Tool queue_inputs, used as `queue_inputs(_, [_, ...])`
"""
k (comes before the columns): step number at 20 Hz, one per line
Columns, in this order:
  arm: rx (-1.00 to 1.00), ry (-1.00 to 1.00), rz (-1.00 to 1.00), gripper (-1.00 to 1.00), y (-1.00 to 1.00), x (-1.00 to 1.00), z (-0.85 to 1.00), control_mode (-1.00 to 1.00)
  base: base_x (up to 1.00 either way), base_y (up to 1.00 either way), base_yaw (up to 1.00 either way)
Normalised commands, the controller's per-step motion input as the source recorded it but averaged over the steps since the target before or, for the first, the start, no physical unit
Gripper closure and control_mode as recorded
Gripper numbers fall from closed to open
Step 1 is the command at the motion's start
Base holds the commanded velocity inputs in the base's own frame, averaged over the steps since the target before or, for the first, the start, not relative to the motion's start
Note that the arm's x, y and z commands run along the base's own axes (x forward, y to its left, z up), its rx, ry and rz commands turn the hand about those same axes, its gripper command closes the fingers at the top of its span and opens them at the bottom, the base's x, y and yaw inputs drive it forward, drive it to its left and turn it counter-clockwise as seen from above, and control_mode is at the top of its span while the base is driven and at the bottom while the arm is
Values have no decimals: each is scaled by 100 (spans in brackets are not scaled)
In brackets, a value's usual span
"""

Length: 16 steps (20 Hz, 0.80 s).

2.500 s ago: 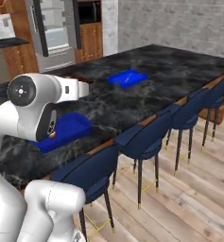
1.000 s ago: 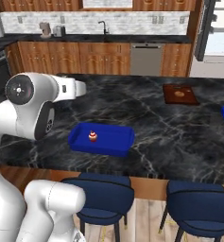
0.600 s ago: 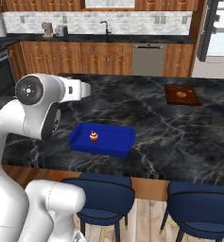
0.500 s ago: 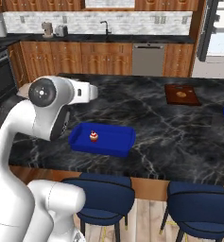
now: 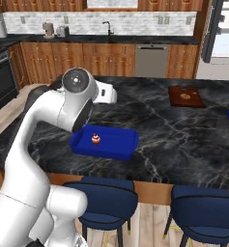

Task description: Take the cupcakes from the fridge and place them on the empty tray on the dining counter.

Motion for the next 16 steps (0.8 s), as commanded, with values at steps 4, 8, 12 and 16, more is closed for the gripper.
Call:
queue_inputs(4, [-7,22,0,100,-9,13,-31,-100,0,0,0])
queue_inputs(8, [-10,8,-1,100,-38,0,-61,-100,0,0,0])
queue_inputs(12, [-2,0,0,100,-4,7,-61,-100,0,0,0])
queue_inputs(16, [0,0,0,100,0,32,-62,-100,0,0,0])
